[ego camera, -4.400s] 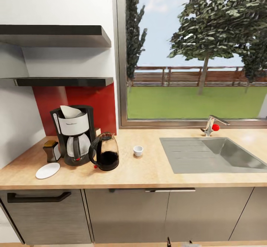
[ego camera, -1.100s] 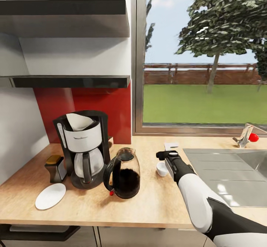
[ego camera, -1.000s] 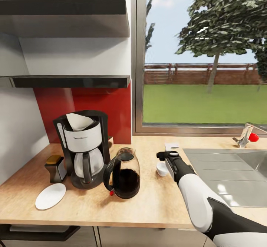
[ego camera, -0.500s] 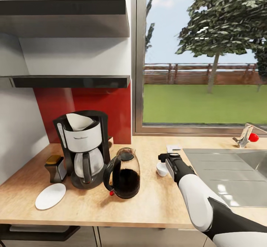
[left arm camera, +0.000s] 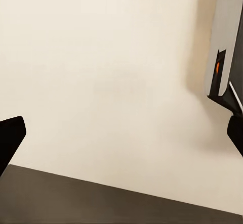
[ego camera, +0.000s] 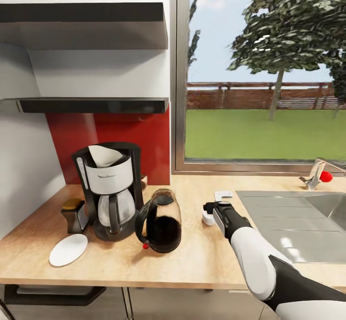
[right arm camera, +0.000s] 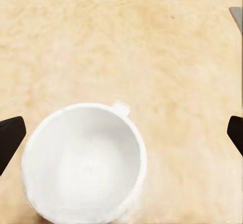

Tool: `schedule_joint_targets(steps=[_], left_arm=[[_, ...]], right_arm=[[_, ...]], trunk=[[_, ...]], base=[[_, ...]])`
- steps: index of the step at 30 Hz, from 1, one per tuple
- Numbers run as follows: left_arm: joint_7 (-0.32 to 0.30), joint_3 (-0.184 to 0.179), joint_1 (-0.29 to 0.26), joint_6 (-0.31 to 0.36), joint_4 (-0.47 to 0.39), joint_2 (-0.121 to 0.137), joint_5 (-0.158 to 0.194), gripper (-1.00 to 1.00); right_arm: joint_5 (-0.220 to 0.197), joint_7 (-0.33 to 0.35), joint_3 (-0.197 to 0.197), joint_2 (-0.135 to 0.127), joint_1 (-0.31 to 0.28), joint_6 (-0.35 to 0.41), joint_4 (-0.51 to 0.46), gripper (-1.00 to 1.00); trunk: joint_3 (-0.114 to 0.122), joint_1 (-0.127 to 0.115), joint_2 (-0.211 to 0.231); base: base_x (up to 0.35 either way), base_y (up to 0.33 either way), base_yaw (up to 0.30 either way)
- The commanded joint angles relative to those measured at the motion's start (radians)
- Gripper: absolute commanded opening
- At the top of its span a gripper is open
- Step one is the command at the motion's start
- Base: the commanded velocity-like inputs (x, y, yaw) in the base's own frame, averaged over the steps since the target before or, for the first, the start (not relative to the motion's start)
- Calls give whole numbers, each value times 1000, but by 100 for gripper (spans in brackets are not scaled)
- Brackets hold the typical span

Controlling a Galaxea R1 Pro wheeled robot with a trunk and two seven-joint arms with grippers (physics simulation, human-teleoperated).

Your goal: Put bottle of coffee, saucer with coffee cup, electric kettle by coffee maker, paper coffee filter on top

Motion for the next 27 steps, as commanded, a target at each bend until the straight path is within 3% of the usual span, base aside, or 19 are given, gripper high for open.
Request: schedule_joint_targets(steps=[1, 20, 27], left_arm=[[3, 8, -1, -5, 2, 0, -11, 100], [3, 8, -1, 1, 3, 1, -11, 100], [3, 8, -1, -1, 3, 1, -11, 100]], right_arm=[[5, -1, -4, 1, -1, 5, -1, 100], [4, -3, -15, 1, 0, 5, 0, 100], [4, -4, -15, 1, 0, 5, 0, 100]], trunk=[[-2, 0, -2], [-2, 0, -2], [-2, 0, -2]], base=[[-236, 0, 0], [-35, 0, 0], [103, 0, 0]])
